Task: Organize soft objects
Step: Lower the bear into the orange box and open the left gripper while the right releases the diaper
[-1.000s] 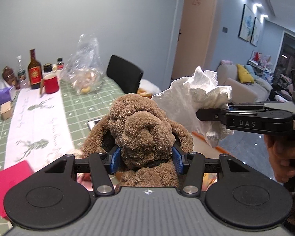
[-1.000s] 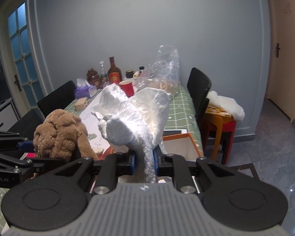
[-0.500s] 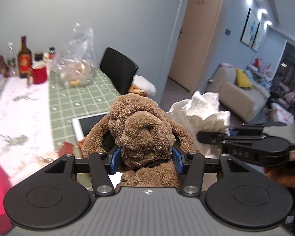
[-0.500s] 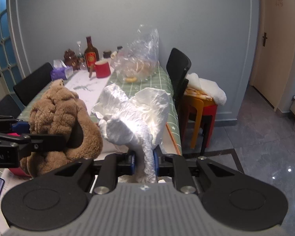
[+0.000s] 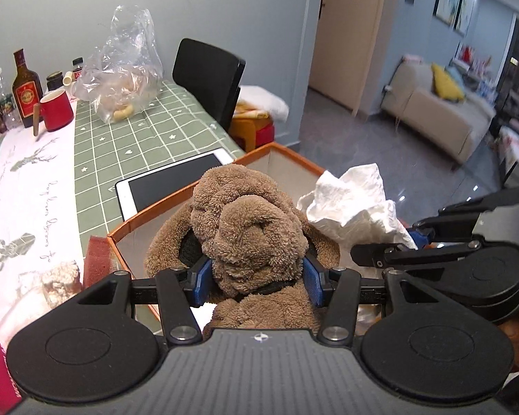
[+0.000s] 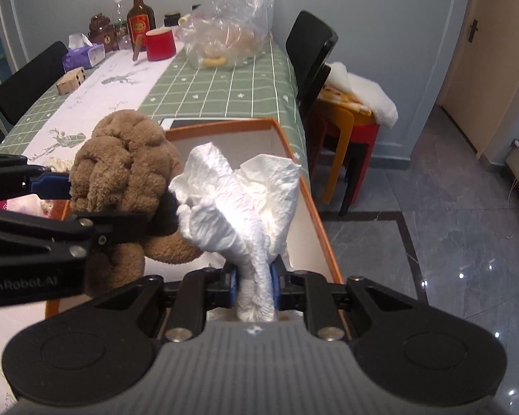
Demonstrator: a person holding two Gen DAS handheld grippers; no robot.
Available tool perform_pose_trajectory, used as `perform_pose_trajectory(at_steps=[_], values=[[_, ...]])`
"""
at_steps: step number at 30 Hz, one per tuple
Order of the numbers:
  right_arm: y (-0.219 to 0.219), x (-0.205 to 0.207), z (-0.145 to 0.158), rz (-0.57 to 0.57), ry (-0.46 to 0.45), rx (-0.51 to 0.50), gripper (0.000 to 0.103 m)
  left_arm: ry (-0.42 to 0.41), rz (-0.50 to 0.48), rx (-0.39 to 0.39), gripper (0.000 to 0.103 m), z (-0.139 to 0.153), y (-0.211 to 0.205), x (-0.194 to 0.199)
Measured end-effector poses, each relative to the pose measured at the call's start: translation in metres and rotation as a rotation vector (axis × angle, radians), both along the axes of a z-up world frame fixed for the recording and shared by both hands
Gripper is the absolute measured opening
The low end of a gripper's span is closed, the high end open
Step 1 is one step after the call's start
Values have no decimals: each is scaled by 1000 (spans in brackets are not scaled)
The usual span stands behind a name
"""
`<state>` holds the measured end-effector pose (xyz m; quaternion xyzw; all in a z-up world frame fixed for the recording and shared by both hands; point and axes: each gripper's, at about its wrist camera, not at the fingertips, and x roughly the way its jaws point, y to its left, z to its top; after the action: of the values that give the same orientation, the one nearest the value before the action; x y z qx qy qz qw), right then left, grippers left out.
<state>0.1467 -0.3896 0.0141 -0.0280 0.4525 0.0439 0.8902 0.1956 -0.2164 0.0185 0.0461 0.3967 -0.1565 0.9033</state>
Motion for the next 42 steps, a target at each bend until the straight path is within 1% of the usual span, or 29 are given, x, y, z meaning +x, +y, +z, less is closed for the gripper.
perform_pose_trajectory(at_steps=[4, 8, 14, 18, 21, 29, 30, 31, 34, 37, 40, 42], values=[[3, 14, -14, 1, 43, -13, 17, 33, 28, 33, 60, -12, -4, 10], [7, 27, -27, 6, 82, -34, 18, 71, 35, 93, 61, -22, -10, 18], [13, 41, -42, 16, 131, -50, 18, 110, 46, 105, 61, -35, -8, 24], [13, 47, -49, 10, 141, -62, 21, 129, 61, 161, 63, -44, -11, 27], [15, 47, -53, 16, 154, -68, 21, 122, 55, 195, 63, -46, -15, 27], [15, 49, -60, 11, 174, -81, 22, 134, 37, 285, 64, -53, -26, 29], [15, 49, -60, 8, 175, -81, 22, 137, 28, 304, 67, -54, -29, 29], [15, 50, -60, 5, 176, -81, 25, 139, 19, 326, 68, -56, -32, 28], [18, 51, -62, 6, 187, -101, 28, 136, 3, 379, 70, -61, -37, 26], [19, 51, -62, 6, 185, -101, 31, 128, 12, 380, 70, -59, -36, 26], [19, 49, -61, 2, 175, -98, 32, 129, 16, 368, 68, -55, -34, 26], [19, 46, -59, 1, 168, -96, 33, 113, 16, 377, 68, -52, -34, 24]])
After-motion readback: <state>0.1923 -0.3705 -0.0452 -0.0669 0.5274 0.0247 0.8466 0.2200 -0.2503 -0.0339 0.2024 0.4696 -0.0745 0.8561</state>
